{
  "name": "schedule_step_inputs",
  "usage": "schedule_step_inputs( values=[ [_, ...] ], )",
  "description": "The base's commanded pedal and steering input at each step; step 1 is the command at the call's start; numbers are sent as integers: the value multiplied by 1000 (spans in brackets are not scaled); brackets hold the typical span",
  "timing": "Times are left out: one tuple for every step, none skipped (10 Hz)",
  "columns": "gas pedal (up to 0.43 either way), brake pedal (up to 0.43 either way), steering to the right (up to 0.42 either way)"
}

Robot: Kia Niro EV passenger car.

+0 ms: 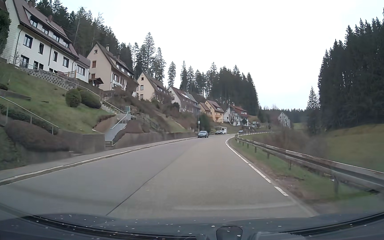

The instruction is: Follow the waypoints while adhering to traffic rules and regulations

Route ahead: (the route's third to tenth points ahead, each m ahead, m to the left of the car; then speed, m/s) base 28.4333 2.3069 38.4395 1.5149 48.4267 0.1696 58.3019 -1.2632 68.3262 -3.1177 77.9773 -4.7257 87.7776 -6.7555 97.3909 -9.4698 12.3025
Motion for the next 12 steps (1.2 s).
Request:
schedule_step_inputs(
  values=[
    [197,0,-1],
    [197,0,-1],
    [197,0,0],
    [209,0,0],
    [220,0,1],
    [220,0,1],
    [220,0,1],
    [220,0,1],
    [220,0,2],
    [220,0,2],
    [220,0,2],
    [220,0,3]
  ],
)
